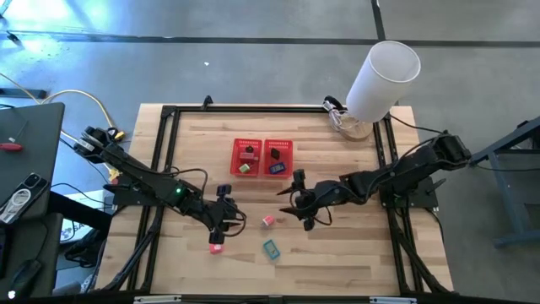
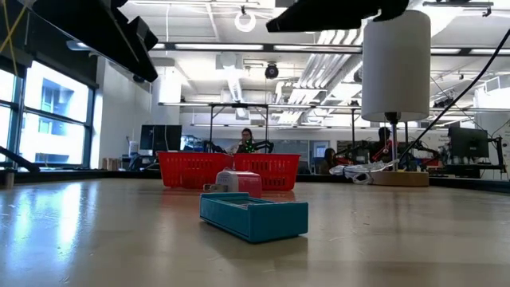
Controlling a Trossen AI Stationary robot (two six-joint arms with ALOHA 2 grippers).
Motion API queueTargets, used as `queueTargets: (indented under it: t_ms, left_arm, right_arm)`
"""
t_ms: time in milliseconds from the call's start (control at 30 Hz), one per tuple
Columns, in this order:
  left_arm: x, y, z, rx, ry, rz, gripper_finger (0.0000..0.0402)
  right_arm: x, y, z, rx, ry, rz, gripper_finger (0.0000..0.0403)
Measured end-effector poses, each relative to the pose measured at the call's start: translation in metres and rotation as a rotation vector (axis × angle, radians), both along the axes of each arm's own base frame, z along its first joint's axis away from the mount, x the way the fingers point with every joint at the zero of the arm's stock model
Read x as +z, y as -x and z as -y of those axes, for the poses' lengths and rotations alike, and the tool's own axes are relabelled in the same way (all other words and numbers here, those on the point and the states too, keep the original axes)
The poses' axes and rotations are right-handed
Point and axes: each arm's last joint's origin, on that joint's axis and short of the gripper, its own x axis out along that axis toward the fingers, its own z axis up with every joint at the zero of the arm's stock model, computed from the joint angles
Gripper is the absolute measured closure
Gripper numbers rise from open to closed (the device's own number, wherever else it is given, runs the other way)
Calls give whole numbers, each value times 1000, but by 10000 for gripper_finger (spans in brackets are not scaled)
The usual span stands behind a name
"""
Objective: Pick & Place Office items
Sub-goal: Put the pink white charger adapter into the left red bin
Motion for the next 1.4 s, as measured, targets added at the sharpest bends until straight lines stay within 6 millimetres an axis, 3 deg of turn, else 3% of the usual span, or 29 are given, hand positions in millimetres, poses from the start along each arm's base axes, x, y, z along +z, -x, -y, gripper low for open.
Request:
queueTargets:
  t_ms: [233,533,733,1000,1400]
  left_arm:
    - [0,0,-1,4,-1,0,237]
    - [-1,-1,-4,46,27,-8,237]
    - [-7,-4,-2,72,35,-29,237]
    - [-28,-24,0,9,-63,-35,220]
    - [-29,-47,11,27,17,148,207]
  right_arm:
    - [8,-14,-4,48,17,-19,184]
    - [-18,-38,-10,54,72,-251,184]
    - [-16,-37,-17,-41,92,-217,184]
    - [-13,-32,-28,-66,40,-202,184]
    - [-17,-24,-40,-99,-57,-248,184]
